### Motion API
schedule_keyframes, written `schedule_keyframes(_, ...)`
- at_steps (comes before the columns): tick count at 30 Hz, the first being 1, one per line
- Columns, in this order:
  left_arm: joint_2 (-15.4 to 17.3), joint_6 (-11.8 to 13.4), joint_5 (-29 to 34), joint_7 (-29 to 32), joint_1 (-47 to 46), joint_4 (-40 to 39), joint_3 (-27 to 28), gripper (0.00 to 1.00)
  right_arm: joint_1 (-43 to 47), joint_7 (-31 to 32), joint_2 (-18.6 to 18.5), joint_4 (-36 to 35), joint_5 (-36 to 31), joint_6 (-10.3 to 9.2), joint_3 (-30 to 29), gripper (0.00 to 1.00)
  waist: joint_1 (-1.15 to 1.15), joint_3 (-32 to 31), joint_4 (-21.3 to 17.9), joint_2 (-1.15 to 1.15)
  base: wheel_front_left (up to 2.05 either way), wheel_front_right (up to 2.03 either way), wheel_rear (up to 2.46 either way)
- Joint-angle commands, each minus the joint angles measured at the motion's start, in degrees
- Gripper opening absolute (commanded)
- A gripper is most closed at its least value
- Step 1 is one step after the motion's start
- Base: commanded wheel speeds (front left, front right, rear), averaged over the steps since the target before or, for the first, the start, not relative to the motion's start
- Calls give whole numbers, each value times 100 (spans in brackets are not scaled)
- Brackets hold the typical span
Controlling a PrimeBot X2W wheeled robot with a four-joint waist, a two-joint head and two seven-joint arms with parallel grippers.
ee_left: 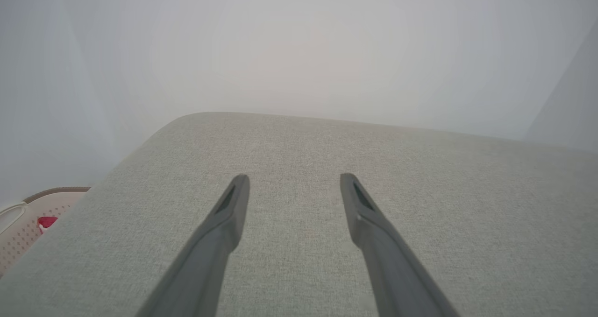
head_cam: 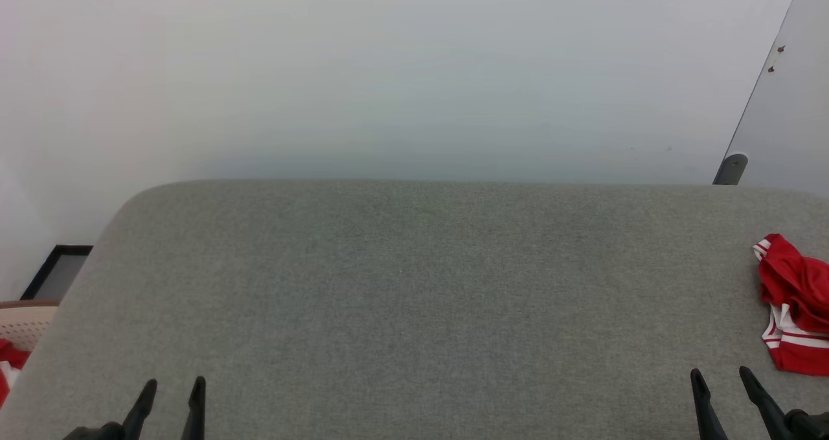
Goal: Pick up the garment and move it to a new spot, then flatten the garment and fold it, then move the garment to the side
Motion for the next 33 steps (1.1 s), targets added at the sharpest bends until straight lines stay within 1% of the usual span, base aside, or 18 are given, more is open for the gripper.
schedule_keyframes(1,-12,-47,-16,-1,-38,-29,17,100,34,-22,23,-9,-10,-6,-2,100,0,0,-2,0,0,0,0)
schedule_keyframes(12,-69,-90,-109,-1,20,-195,137,100,4,-22,11,22,31,-6,58,100,0,3,-26,0,0,0,0)
schedule_keyframes(13,-66,-67,-91,1,7,-182,130,0,2,0,0,21,7,0,48,0,0,3,-27,0,0,0,0)
schedule_keyframes(18,-264,-66,-172,35,109,25,84,0,64,61,95,236,98,0,42,0,0,9,-30,0,0,0,0)
schedule_keyframes(33,-534,-81,-1487,461,-175,-5,220,0,-187,479,253,157,1624,-1,-101,0,0,95,-52,0,0,0,0)
